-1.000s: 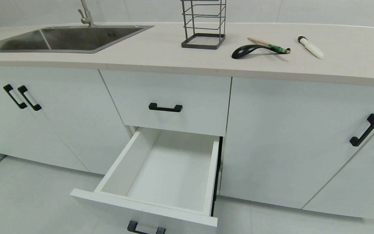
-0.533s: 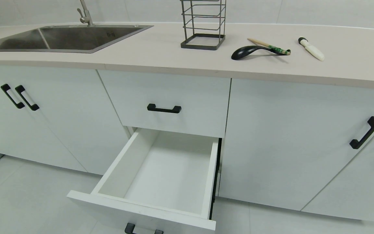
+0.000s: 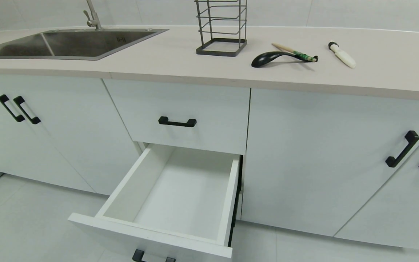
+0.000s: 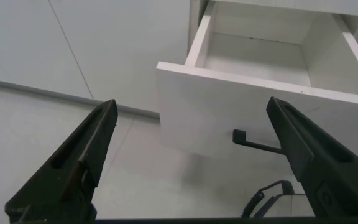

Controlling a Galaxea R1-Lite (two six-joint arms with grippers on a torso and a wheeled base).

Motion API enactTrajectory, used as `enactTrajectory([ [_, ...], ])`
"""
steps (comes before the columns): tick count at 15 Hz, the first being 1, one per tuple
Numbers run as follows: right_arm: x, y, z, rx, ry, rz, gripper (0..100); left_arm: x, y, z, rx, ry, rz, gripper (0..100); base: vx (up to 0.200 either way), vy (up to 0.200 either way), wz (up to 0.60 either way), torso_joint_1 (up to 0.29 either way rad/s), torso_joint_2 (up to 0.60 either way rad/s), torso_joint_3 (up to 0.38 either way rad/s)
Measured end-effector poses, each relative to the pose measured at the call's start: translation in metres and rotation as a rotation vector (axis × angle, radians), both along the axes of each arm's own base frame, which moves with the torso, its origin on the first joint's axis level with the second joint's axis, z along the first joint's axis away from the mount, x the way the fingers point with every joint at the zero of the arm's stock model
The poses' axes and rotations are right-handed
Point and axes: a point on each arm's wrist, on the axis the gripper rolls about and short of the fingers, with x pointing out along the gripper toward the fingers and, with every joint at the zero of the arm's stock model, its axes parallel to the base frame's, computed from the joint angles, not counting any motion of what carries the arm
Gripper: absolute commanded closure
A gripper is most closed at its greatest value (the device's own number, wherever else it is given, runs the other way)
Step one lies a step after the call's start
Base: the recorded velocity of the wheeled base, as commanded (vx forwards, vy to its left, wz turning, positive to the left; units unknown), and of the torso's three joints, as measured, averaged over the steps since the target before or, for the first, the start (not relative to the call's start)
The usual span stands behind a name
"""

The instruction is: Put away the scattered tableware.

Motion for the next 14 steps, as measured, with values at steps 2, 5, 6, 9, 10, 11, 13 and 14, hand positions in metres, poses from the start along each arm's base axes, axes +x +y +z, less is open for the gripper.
enactTrajectory([
  [2, 0.0000, -0.0001, 0.0000, 0.001, 0.000, 0.003, 100, 0.0001, 0.0000, -0.0001, 0.000, 0.000, 0.001, 0, 0.000, 0.000, 0.00, 0.000, 0.00, 0.000],
  [5, 0.0000, 0.0000, 0.0000, 0.001, 0.000, 0.002, 100, 0.0001, 0.0000, 0.0000, 0.000, 0.000, 0.002, 0, 0.000, 0.000, 0.00, 0.000, 0.00, 0.000],
  [6, 0.0000, 0.0000, 0.0001, 0.001, -0.001, 0.001, 100, 0.0001, 0.0000, -0.0001, 0.000, 0.000, 0.001, 0, 0.200, 0.000, 0.00, -0.002, 0.00, 0.007],
  [9, 0.0000, 0.0000, 0.0001, 0.001, -0.001, 0.001, 100, 0.0001, 0.0000, 0.0000, 0.001, -0.001, 0.002, 0, 0.200, 0.000, 0.00, 0.002, 0.00, 0.001],
  [10, 0.0000, 0.0000, 0.0000, 0.001, 0.000, 0.001, 100, 0.0001, 0.0000, 0.0000, 0.001, -0.001, 0.002, 0, 0.200, 0.000, 0.00, -0.012, -0.01, 0.002],
  [11, 0.0000, 0.0000, 0.0001, 0.001, -0.001, 0.001, 100, 0.0001, 0.0000, 0.0001, 0.001, -0.001, 0.002, 0, 0.200, 0.000, 0.00, 0.002, 0.00, 0.007],
  [13, 0.0000, 0.0000, 0.0000, 0.000, 0.000, 0.001, 100, 0.0001, 0.0000, 0.0001, 0.000, -0.001, 0.003, 0, 0.000, 0.000, 0.00, 0.000, 0.00, 0.000],
  [14, 0.0000, 0.0000, 0.0000, 0.000, 0.000, 0.001, 100, 0.0001, 0.0000, 0.0001, 0.000, -0.001, 0.003, 0, 0.000, 0.000, 0.00, 0.000, 0.00, 0.000],
])
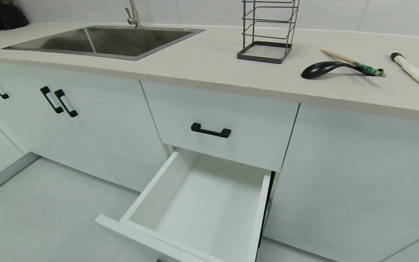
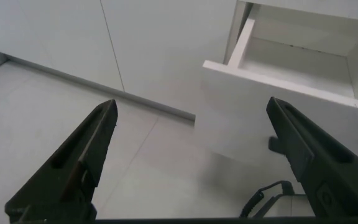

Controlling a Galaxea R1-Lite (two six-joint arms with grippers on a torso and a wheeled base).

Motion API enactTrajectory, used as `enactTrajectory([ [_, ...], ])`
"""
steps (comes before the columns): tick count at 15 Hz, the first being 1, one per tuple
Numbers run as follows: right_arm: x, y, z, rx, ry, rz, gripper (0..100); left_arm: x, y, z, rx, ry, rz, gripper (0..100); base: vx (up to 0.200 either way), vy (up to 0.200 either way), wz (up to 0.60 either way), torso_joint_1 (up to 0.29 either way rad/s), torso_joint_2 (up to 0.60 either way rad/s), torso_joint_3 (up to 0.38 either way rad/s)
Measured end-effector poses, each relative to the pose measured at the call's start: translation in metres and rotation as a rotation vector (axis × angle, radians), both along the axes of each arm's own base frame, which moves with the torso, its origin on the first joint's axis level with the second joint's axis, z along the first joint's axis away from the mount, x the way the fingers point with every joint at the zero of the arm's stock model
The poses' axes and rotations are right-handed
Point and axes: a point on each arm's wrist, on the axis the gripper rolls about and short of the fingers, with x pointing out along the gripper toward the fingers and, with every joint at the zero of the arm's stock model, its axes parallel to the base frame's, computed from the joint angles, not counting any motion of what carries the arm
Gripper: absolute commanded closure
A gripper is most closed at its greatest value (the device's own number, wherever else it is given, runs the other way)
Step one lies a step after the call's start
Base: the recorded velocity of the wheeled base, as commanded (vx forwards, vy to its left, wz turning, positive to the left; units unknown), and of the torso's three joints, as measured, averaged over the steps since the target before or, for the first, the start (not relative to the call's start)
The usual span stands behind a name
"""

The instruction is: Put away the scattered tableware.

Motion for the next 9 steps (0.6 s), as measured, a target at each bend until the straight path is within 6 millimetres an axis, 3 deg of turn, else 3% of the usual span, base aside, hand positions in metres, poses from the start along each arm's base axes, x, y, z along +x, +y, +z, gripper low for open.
enactTrajectory([
  [6, 0.0000, 0.0000, -0.0001, -0.003, 0.001, 0.000, 100, 0.0000, 0.0000, 0.0000, 0.000, 0.000, 0.001, 0, 0.000, 0.000, 0.00, 0.000, 0.00, 0.000],
  [9, 0.0000, 0.0000, 0.0000, -0.008, 0.000, 0.000, 100, -0.0001, 0.0000, 0.0004, 0.000, -0.002, 0.000, 0, 0.000, 0.000, 0.00, 0.124, -0.13, -0.030],
])
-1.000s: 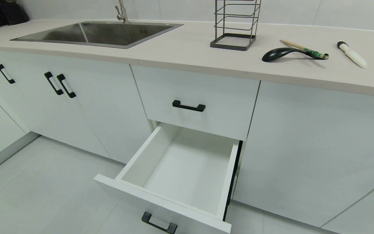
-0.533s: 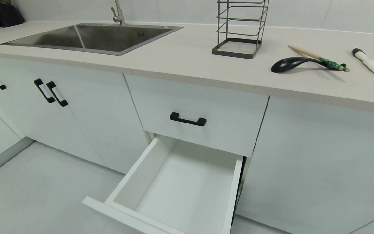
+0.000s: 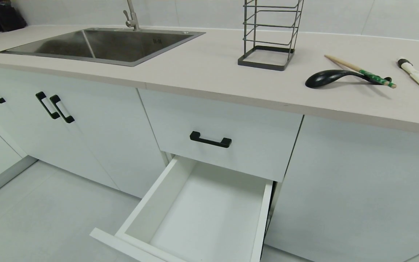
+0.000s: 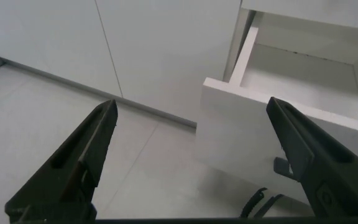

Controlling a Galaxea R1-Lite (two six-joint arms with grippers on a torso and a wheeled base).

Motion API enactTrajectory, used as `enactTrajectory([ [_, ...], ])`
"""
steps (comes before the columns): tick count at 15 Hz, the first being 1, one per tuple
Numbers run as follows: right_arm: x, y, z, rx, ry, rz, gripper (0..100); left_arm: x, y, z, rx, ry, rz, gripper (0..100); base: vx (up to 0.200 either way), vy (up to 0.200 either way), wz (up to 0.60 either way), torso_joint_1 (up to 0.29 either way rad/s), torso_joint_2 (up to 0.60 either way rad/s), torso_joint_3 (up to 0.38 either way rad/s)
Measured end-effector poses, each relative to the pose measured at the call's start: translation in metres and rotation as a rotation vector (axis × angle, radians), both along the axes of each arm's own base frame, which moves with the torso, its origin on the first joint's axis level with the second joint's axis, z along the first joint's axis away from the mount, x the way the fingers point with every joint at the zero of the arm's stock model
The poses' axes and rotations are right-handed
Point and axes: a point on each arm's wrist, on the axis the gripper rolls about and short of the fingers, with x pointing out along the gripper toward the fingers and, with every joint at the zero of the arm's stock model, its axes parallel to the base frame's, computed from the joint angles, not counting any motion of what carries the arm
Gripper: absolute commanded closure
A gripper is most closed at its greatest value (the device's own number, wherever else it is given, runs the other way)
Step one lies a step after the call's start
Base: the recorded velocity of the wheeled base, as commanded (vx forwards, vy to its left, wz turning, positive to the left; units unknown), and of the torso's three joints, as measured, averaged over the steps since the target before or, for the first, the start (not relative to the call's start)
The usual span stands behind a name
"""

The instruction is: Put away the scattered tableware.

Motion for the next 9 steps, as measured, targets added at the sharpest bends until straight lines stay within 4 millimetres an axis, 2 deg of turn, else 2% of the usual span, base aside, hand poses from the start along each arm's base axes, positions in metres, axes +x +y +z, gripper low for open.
enactTrajectory([
  [3, 0.0000, 0.0000, 0.0000, -0.022, 0.000, 0.002, 100, 0.0001, 0.0000, -0.0005, 0.000, 0.004, 0.000, 0, 0.000, 0.000, 0.00, 0.240, -0.11, -0.165],
  [9, 0.0000, 0.0000, 0.0000, -0.024, 0.000, 0.002, 100, 0.0001, 0.0000, -0.0002, 0.000, 0.002, 0.000, 0, 0.000, 0.000, 0.00, 0.226, -0.59, -0.216],
])
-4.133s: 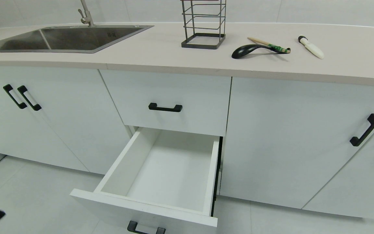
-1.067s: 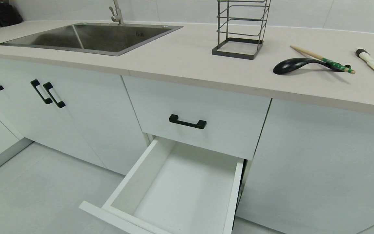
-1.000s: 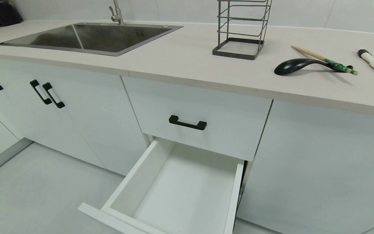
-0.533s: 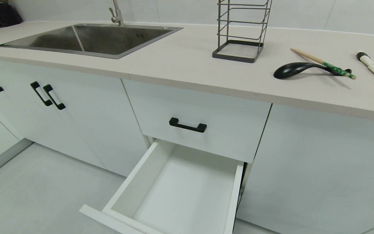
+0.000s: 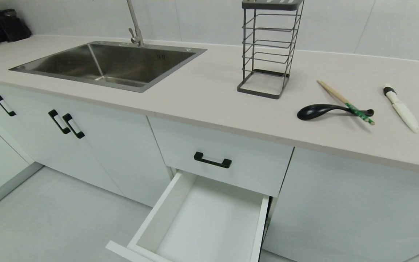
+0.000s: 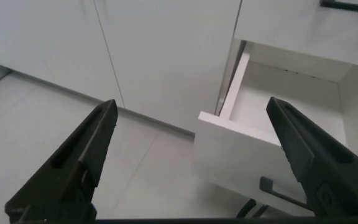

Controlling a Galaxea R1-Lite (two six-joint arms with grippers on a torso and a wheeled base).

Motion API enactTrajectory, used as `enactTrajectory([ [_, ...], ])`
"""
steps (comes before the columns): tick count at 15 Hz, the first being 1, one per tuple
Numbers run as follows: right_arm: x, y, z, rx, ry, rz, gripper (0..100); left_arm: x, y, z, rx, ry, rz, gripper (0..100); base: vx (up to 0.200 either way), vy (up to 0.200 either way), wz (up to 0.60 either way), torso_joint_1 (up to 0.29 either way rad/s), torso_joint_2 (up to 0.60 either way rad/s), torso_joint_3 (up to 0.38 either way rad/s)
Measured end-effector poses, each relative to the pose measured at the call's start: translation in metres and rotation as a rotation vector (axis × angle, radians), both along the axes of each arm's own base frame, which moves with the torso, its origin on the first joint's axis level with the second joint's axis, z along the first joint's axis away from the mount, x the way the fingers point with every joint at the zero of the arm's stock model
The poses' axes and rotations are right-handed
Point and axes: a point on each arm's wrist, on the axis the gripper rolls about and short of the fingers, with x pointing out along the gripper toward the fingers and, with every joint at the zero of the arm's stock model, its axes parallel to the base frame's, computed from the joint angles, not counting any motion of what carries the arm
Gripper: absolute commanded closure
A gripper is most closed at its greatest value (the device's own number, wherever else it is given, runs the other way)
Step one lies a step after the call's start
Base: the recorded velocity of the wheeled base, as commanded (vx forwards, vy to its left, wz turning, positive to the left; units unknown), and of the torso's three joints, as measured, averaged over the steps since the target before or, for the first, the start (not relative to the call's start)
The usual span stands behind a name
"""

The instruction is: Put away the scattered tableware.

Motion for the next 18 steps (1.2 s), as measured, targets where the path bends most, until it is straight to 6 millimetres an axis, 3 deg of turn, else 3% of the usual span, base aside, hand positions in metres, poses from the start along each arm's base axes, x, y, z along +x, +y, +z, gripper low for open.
enactTrajectory([
  [5, 0.0000, 0.0000, 0.0000, 0.000, 0.000, 0.000, 100, 0.0000, 0.0000, -0.0002, 0.000, 0.001, 0.000, 0, 0.000, 0.000, 0.00, 0.159, -0.49, -0.220],
  [14, 0.0000, 0.0001, 0.0000, -0.003, 0.000, 0.004, 100, 0.0000, 0.0000, -0.0002, 0.000, 0.001, 0.000, 0, 0.000, 0.000, 0.00, 0.321, -0.50, -0.241],
  [15, 0.0000, 0.0001, 0.0000, -0.009, 0.000, 0.004, 0, 0.0000, 0.0000, -0.0002, 0.000, 0.001, 0.000, 0, 0.000, 0.000, 0.00, 0.286, -0.55, -0.256],
  [18, 0.0000, 0.0001, 0.0000, -0.010, 0.000, 0.004, 0, 0.0000, 0.0000, 0.0000, 0.000, 0.000, 0.000, 0, 0.000, 0.000, 0.00, 0.134, -0.26, -0.124],
])
